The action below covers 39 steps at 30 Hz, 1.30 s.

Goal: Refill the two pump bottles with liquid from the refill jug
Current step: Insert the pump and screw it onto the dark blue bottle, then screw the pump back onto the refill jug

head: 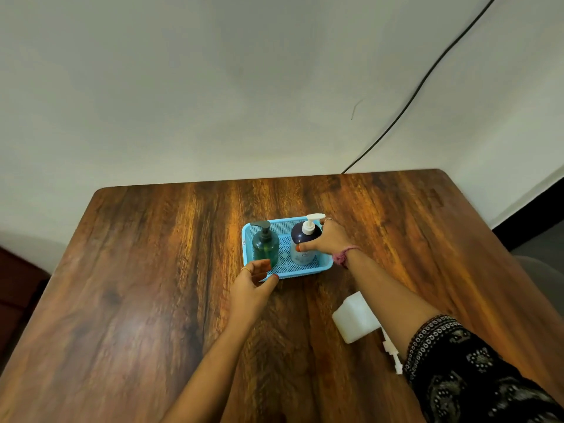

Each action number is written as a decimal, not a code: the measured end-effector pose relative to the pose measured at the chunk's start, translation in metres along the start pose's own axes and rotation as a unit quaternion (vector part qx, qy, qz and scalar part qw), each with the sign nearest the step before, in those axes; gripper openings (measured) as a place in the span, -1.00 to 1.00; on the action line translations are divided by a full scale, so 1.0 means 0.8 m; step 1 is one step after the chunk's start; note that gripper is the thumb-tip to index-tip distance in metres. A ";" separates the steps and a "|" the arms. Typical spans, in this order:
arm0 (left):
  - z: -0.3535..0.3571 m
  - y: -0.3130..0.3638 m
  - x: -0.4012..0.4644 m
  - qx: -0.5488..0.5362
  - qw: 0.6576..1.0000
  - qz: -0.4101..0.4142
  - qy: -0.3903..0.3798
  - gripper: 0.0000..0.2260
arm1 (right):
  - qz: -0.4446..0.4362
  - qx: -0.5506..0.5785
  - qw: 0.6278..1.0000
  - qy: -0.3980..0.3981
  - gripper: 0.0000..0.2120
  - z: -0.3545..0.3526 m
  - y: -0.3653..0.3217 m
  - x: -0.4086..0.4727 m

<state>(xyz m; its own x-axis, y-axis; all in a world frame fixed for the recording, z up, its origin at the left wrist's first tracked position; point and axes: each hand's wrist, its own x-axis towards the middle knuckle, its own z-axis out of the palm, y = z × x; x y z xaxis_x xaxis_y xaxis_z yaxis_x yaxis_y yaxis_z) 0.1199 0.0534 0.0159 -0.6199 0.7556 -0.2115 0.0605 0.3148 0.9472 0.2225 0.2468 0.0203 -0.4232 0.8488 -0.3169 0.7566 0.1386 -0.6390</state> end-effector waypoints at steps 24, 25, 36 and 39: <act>0.152 -0.013 -0.085 0.127 0.968 0.072 -0.205 0.08 | -0.202 -0.316 0.920 -0.113 -0.64 -0.081 0.250 -0.176; 0.157 -0.014 -0.086 0.122 0.969 0.074 -0.201 0.07 | -0.223 -0.338 0.905 -0.127 -0.66 -0.075 0.255 -0.181; 0.179 -0.015 -0.089 0.051 0.991 0.053 -0.109 -0.30 | -0.310 -0.399 0.846 -0.173 -0.66 -0.046 0.272 -0.176; 0.173 -0.013 -0.086 0.048 0.993 0.054 -0.095 -0.30 | -0.313 -0.374 0.855 -0.179 -0.67 -0.051 0.269 -0.173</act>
<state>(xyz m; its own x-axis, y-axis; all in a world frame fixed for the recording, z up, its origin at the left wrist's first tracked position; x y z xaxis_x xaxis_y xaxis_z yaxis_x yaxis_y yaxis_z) 0.2708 0.0777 -0.0124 -0.4478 0.8798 -0.1597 0.1982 0.2718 0.9417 0.4641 0.1801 -0.0453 -0.8855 0.2969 -0.3575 0.3767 0.9091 -0.1781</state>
